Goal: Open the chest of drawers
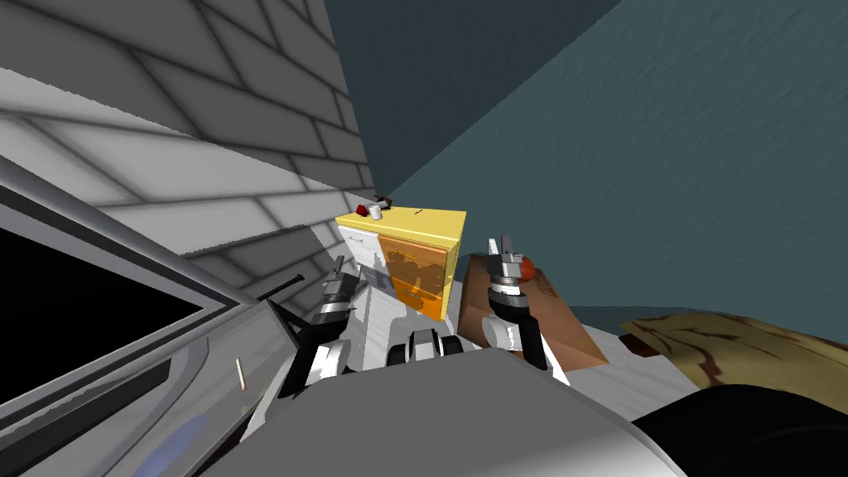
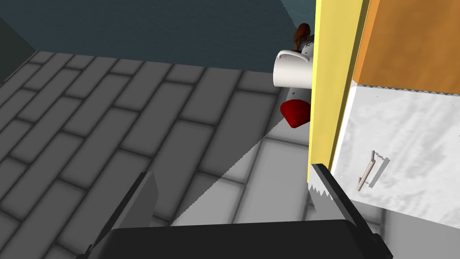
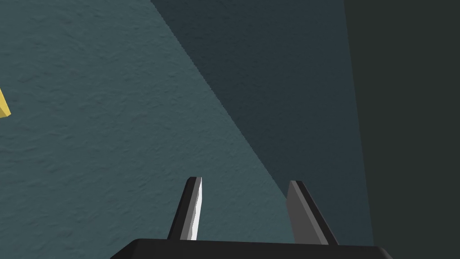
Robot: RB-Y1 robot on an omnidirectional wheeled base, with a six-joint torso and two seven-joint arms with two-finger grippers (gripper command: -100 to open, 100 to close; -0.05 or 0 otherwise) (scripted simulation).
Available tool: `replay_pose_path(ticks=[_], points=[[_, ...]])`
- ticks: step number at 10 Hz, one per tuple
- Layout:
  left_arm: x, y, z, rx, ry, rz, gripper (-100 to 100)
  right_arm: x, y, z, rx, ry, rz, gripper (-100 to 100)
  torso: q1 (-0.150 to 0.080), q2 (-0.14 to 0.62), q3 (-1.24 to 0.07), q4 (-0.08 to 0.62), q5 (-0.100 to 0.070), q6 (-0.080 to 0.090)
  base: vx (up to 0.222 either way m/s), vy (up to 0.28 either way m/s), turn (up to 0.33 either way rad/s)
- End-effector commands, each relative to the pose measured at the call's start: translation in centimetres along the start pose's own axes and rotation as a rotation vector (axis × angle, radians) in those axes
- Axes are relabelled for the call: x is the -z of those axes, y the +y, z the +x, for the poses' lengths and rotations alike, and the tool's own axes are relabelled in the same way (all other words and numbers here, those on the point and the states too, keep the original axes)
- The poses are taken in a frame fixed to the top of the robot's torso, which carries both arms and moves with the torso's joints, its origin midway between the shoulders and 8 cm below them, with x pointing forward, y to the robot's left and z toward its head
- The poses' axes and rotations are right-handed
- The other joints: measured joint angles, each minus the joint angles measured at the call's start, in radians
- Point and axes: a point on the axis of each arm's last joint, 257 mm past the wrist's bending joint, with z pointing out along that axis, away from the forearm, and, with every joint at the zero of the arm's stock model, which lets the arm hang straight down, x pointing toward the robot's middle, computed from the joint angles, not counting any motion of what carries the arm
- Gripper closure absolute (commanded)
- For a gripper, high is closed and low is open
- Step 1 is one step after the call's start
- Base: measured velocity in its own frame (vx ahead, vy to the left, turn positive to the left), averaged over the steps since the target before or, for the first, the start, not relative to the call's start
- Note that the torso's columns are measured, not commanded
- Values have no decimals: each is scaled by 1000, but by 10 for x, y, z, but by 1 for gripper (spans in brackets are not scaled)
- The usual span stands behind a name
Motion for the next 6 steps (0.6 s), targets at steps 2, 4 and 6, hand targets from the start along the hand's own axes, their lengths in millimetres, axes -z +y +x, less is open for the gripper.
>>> replay_pose_path(ticks=[2,4,6], points=[[-9,24,14,42,12,-75,-100,0,0,0,0,0,0,0,-1,-1,0,0,0,0,32,43,-100],[-13,35,21,61,20,-113,-100,0,0,0,0,0,0,0,-1,0,0,0,0,0,28,38,-108],[-16,46,29,77,30,-150,-100,0,0,0,0,0,0,0,-1,0,0,0,0,0,26,30,-100]])
